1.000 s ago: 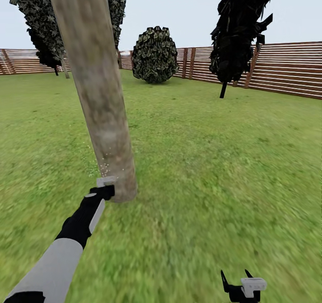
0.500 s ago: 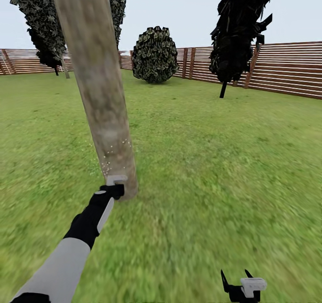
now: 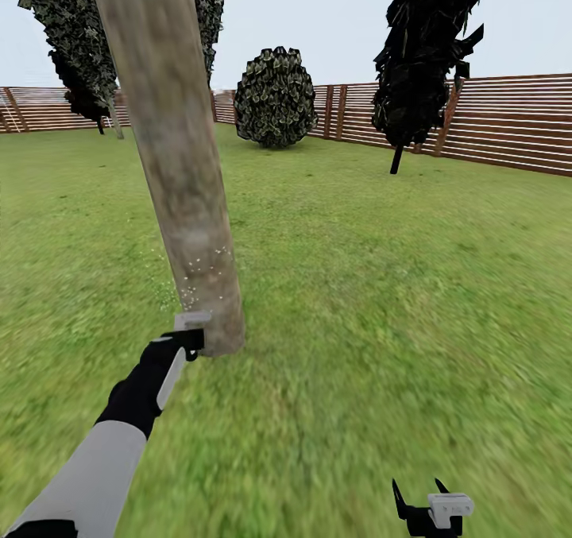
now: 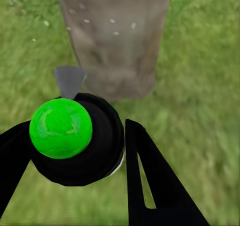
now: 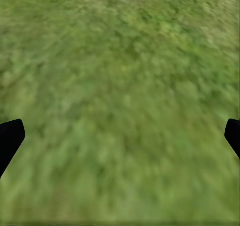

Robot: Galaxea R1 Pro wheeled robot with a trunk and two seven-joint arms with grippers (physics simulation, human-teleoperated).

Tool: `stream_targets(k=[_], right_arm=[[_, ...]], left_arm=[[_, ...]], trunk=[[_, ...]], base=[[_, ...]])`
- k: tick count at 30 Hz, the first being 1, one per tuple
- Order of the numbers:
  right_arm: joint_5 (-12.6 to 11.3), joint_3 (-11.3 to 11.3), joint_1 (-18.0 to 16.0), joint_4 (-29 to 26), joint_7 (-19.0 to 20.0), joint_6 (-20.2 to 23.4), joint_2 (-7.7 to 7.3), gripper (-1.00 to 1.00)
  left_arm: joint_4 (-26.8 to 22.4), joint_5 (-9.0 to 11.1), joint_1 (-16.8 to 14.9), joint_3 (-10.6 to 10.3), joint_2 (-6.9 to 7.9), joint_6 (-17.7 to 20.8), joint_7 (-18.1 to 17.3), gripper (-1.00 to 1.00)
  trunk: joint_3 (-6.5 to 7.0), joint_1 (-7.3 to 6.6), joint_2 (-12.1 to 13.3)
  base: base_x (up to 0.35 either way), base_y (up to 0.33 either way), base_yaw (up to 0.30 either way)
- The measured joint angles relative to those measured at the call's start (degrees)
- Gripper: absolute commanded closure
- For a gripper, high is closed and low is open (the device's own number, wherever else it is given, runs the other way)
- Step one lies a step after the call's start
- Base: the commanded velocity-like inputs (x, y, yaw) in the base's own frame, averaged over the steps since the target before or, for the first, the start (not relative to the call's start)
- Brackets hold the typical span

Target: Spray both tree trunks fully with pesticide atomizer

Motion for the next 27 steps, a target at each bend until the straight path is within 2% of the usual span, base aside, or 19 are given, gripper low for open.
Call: stream_targets(k=[5,6,8,9,10,11,13,14,15,16,18,21,25,27], right_arm=[[-0.02,0.00,0.00,0.00,0.00,0.00,0.00,-1.00],[-0.03,0.00,0.00,0.00,0.00,0.00,0.00,-1.00],[-0.05,0.00,0.00,0.00,0.00,0.00,0.00,-1.00],[-0.02,0.00,0.00,0.00,0.00,0.00,0.00,-1.00],[-0.01,0.01,0.00,0.00,0.00,0.00,0.00,-1.00],[0.01,0.00,0.00,0.00,0.00,0.00,0.00,-1.00],[0.00,0.00,0.00,0.00,0.00,0.00,0.00,-1.00],[0.01,0.00,0.00,0.00,0.00,0.00,0.00,-1.00],[-0.01,0.00,0.00,0.00,0.00,0.00,0.00,-1.00],[-0.03,0.00,0.00,0.00,0.00,0.00,0.00,-1.00],[-0.01,0.00,0.00,0.00,0.00,0.00,0.00,-1.00],[-0.02,0.00,0.00,0.00,0.00,0.00,0.00,-1.00],[-0.05,0.00,0.00,0.00,-0.01,0.00,0.00,-1.00],[-0.02,0.00,0.00,0.00,0.00,0.00,0.00,-1.00]], left_arm=[[-0.25,0.20,-0.49,-0.05,-1.18,-0.02,-0.07,1.00],[-1.31,0.20,-0.61,-0.06,-1.80,0.04,-0.09,1.00],[-4.05,-0.04,-0.55,-0.02,-1.94,0.27,-0.10,1.00],[-5.61,-0.05,-0.55,0.06,-1.71,1.22,-0.10,1.00],[-10.29,-0.56,-0.52,0.58,-0.45,5.29,-0.16,1.00],[-11.79,-0.45,-0.50,0.79,1.30,5.93,-0.19,1.00],[-12.20,1.52,-0.52,0.81,2.99,6.01,-0.29,1.00],[-12.33,2.49,-0.53,0.77,3.34,6.02,-0.33,1.00],[-12.88,3.64,-0.53,0.65,3.63,6.23,-0.35,1.00],[-14.96,5.21,-0.54,0.17,3.39,9.12,-0.40,1.00],[-17.12,5.42,-0.59,-0.94,2.91,12.28,-0.46,1.00],[-19.25,5.94,-0.69,-4.54,2.47,14.04,-1.02,1.00],[-20.44,5.38,-0.71,-4.87,3.01,17.61,-1.20,1.00],[-20.90,5.10,-0.93,-3.44,3.63,18.92,-1.31,1.00]], trunk=[[0.00,0.00,0.00],[0.00,0.00,0.00],[0.00,0.00,0.00],[0.00,0.00,0.00],[0.01,-0.01,0.00],[0.00,0.00,0.00],[0.00,0.00,0.00],[0.00,0.00,0.00],[0.00,0.00,0.00],[0.00,0.00,0.00],[0.00,0.00,0.00],[0.00,0.00,0.00],[0.00,0.00,0.00],[0.00,0.00,0.00]], base=[[-0.184,0.000,0.000],[-0.028,0.000,0.000],[-0.013,0.000,0.000],[0.000,0.000,0.000],[0.000,0.000,0.000],[0.000,0.000,0.000],[0.000,0.000,0.000],[0.000,0.000,0.000],[0.000,0.000,0.000],[0.000,0.000,0.000],[0.000,0.000,0.000],[0.000,0.000,0.000],[0.000,0.000,0.000],[0.000,0.000,0.000]])
